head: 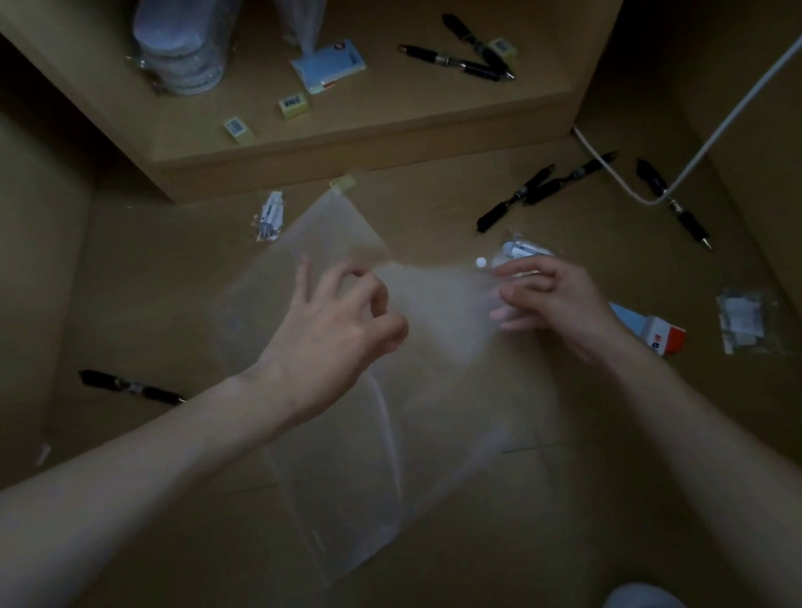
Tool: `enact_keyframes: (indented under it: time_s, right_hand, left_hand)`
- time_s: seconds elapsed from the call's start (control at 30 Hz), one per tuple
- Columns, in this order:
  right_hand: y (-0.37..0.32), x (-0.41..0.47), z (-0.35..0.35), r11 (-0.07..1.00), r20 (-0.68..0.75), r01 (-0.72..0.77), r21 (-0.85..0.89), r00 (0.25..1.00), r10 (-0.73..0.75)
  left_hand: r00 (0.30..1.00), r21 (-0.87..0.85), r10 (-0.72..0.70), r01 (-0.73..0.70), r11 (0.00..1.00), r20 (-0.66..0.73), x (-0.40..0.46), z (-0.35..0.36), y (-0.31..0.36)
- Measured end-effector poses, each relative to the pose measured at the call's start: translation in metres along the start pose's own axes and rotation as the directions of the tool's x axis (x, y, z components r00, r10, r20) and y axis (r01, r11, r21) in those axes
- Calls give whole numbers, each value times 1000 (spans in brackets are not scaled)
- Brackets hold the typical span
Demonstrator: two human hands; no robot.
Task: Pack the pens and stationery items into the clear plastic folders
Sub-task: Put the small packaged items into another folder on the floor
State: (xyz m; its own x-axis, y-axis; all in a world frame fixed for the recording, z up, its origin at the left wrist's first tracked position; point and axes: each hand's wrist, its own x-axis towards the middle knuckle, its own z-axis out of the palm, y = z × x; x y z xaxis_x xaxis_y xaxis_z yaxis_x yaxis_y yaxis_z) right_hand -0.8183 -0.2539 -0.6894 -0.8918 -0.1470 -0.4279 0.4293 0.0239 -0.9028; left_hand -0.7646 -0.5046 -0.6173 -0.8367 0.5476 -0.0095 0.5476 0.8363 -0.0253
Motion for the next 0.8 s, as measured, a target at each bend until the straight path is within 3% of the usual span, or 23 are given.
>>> enact_keyframes:
  time_s: [0.2, 0.27, 0.37, 0.5, 0.67, 0.8]
  right_hand:
    - [10, 3, 0, 998, -43, 17, 62, 999, -14]
    - [13, 3, 0, 997, -48, 18, 73, 999, -14]
    - [15, 2, 0, 998, -50, 13, 68, 999, -10]
    - [14, 3, -1, 998, -61, 5, 58, 998, -2]
    - [10, 6, -3, 999, -75, 4, 47, 997, -1]
    - [-2, 15, -11, 990, -97, 73, -123, 992, -85]
  left_hand:
    - [922, -83, -352, 369, 926, 163, -1, -8, 6]
    - [887, -119, -408, 438, 891, 216, -4, -5, 3]
    - [924, -211, -362, 382, 900, 126, -7, -5, -1]
    - [965, -174, -261, 260, 950, 19, -8, -3, -8]
    - [970, -109, -230, 239, 965, 81, -2, 1, -6]
    - [965, -32, -224, 230, 973, 137, 6, 1, -7]
